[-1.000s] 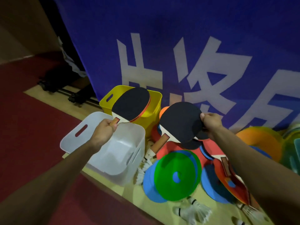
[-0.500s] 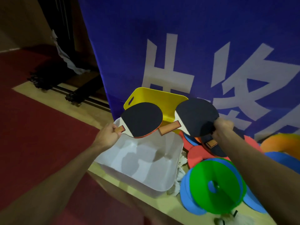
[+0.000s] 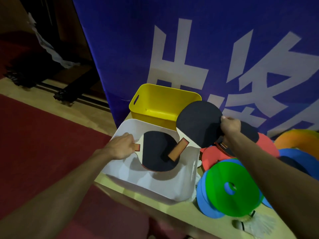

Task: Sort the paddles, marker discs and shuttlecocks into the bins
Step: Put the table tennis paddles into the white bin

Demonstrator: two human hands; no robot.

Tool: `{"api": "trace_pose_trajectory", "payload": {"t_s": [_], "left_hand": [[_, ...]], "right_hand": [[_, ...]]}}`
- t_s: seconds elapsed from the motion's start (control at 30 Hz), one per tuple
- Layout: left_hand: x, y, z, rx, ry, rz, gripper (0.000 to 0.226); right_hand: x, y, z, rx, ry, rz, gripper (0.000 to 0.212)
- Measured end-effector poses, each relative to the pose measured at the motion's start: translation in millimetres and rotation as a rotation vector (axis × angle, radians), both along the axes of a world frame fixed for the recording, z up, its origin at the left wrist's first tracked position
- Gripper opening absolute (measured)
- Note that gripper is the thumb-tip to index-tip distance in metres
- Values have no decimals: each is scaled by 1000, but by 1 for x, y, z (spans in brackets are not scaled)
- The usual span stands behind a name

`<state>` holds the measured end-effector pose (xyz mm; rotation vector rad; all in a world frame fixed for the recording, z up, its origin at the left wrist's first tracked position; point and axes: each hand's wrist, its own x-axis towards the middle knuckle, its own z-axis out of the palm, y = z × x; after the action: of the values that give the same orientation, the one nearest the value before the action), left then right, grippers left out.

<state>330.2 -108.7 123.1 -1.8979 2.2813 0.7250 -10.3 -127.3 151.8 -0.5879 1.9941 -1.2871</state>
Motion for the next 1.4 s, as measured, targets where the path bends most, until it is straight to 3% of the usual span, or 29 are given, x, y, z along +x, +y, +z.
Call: {"api": "trace_pose_trajectory", "payload": {"t_s": [0.3,0.7,0.8,0.97,1.1,1.23,1.4], "left_hand": [[-21,-24,-57,173,-99,-219,12],[-30,-44,-109,174,-233,-352,17],[-26,-45,-111,211,-181,-285,27],[-23,-39,-94,226,-102,-275,63],[-32,-35,-59,396,261,-142,86],[-46,-20,-36,387,512,7,72],[-42,-6,-23,90,496,99,49]], "right_hand": [[8,6,-11,19,16,136,31],[10,17,-26,93,-59,172,19],[17,17,-24,103,-60,190,21],[24,16,-20,89,-42,236,22],[32,17,-13,84,-21,293,21],[43,23,-7,34,-121,320,18],[56,29,5,30,-262,389,8]]}}
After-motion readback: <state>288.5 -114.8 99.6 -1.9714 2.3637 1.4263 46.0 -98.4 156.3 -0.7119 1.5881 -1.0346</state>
